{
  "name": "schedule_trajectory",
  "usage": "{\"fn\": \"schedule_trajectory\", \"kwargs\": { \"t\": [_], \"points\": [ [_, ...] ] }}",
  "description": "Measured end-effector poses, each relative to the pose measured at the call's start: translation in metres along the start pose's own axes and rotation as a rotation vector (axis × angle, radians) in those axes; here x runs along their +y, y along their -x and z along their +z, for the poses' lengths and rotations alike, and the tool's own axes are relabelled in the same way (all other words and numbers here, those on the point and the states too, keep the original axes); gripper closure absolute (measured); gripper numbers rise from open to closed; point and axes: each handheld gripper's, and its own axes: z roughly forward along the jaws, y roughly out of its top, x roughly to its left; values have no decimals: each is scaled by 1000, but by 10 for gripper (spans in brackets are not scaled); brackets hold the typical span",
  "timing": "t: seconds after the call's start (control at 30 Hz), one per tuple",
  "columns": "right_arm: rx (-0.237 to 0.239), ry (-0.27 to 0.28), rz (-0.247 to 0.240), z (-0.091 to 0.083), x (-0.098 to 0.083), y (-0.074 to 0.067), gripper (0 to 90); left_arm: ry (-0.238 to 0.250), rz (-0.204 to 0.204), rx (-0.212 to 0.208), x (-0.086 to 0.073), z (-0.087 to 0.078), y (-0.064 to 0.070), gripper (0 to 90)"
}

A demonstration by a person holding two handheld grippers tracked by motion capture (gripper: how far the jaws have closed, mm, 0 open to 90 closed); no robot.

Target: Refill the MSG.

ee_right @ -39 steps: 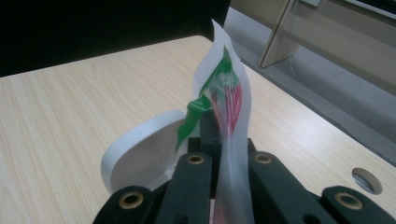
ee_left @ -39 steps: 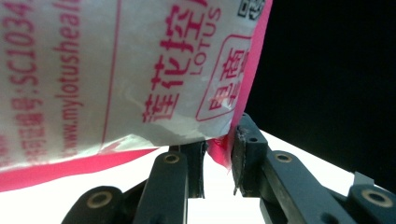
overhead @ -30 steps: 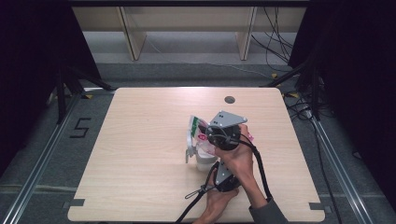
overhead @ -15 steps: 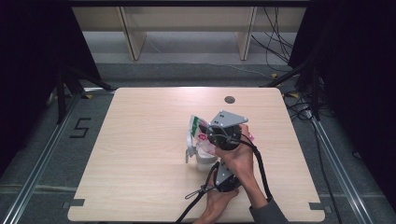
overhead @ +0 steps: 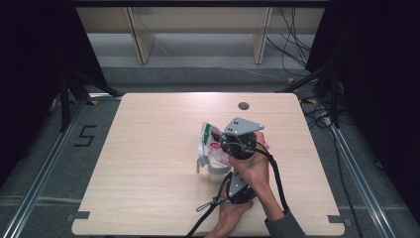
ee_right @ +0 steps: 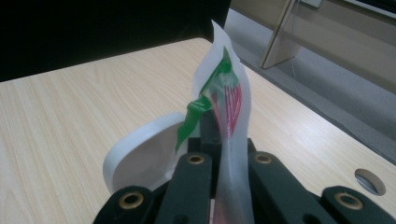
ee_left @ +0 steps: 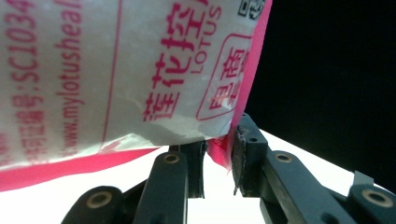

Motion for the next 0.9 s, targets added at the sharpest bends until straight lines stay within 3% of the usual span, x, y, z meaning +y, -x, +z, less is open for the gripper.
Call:
{"fn": "schedule_trajectory", "kwargs": {
  "t": [0.03,0.07,0.1,0.2,0.27,0.37,0.43,0.47,0.53,0.63,0.73,0.83,0.87,0.9],
  "points": [
    [-3,-2,-14,0,0,0,900,1,-1,1,0,0,0,759],
    [-9,-6,8,0,0,-2,900,0,-1,2,0,0,0,759],
    [-15,0,-14,2,0,-1,900,-1,-1,3,0,1,0,759],
    [-11,-13,2,2,-1,-3,900,12,-2,4,0,1,1,759],
    [-17,3,-31,0,1,-1,900,13,4,6,1,1,1,759],
    [-23,-1,-35,2,0,-1,900,-1,-3,-3,0,1,1,759],
    [-27,-4,-10,3,-1,-1,900,0,-3,0,0,1,0,759],
    [-20,-1,-28,2,0,1,900,2,-4,1,0,1,0,760],
    [-12,-9,12,-1,0,-1,900,1,-3,-5,1,1,0,760],
    [-23,-3,-43,2,-1,3,900,-4,-4,0,0,2,0,760],
    [-10,-6,-16,1,0,1,900,1,0,-3,1,1,0,760],
    [-24,-7,-10,2,-1,-1,900,-3,-3,0,0,1,0,760],
    [-21,1,-35,3,0,1,900,-1,-2,0,0,1,0,760],
    [-21,-1,-16,2,0,-1,900,0,-1,-1,0,1,0,760]
  ]
}}
